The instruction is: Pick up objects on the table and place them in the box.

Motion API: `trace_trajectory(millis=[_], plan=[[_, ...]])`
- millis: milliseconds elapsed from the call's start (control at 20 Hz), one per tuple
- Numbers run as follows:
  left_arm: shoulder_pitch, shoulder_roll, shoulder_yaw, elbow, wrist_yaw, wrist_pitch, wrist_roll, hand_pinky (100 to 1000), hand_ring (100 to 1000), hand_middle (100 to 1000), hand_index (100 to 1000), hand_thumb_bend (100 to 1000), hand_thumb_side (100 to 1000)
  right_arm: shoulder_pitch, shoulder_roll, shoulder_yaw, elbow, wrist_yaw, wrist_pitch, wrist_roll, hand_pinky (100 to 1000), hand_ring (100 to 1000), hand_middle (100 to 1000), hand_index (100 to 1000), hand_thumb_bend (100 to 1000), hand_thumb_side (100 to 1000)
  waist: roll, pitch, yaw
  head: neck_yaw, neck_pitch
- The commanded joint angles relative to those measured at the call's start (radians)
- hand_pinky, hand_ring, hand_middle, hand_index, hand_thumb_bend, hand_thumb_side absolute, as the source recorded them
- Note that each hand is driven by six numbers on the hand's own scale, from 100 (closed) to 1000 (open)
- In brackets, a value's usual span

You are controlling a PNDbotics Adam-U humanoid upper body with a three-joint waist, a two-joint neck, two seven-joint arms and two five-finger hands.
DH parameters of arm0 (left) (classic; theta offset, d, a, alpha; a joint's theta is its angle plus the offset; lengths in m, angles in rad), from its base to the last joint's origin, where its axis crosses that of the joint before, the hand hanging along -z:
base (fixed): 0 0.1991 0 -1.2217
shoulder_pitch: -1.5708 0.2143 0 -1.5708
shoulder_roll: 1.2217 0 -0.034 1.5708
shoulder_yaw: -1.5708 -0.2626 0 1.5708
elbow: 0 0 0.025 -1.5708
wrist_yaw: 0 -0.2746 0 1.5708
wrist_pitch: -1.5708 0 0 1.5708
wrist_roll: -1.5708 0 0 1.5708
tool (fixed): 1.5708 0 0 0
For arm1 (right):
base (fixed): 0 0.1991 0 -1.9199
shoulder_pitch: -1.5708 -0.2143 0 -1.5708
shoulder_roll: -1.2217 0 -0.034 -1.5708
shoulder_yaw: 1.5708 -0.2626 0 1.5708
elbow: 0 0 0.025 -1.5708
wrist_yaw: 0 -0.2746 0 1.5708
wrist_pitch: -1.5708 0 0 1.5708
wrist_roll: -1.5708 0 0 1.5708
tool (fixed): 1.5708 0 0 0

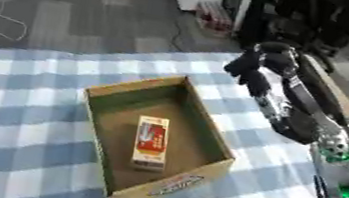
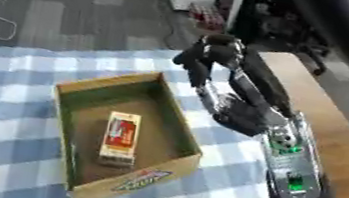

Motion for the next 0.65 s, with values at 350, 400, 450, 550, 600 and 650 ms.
trace_trajectory(millis=[350, 400, 450, 550, 600, 650], plan=[[0.010, 0.013, 0.008, -0.019, -0.013, 0.010, 0.010, 268, 392, 530, 668, 147, 1000, -0.015, -0.012, 0.000, -0.013, -0.003, -0.004, 0.001, 390, 439, 516, 691, 100, 1000, 0.002, -0.005, -0.004, 0.028, -0.005], [0.010, 0.013, 0.008, -0.019, -0.014, 0.011, 0.011, 268, 392, 530, 668, 147, 1000, -0.015, -0.012, 0.001, -0.013, -0.004, -0.004, 0.002, 390, 439, 517, 692, 100, 1000, 0.002, -0.004, -0.004, 0.031, -0.003], [0.010, 0.014, 0.009, -0.019, -0.015, 0.011, 0.013, 269, 393, 530, 668, 147, 1000, -0.014, -0.012, 0.002, -0.013, -0.004, -0.005, 0.003, 390, 439, 517, 693, 100, 1000, 0.002, -0.004, -0.003, 0.034, 0.000], [0.010, 0.015, 0.012, -0.019, -0.016, 0.012, 0.017, 270, 393, 530, 668, 147, 1000, -0.013, -0.013, 0.006, -0.013, -0.005, -0.006, 0.007, 390, 440, 517, 693, 100, 1000, 0.002, -0.004, -0.003, 0.036, 0.004], [0.010, 0.015, 0.012, -0.019, -0.017, 0.011, 0.018, 270, 393, 530, 668, 147, 1000, -0.014, -0.012, 0.007, -0.013, -0.005, -0.006, 0.009, 390, 439, 516, 692, 100, 1000, 0.002, -0.004, -0.003, 0.036, 0.005], [0.011, 0.014, 0.012, -0.019, -0.017, 0.012, 0.019, 269, 393, 530, 668, 147, 1000, -0.015, -0.012, 0.007, -0.013, -0.006, -0.007, 0.009, 390, 440, 516, 691, 100, 1000, 0.003, -0.005, -0.004, 0.035, 0.007]])
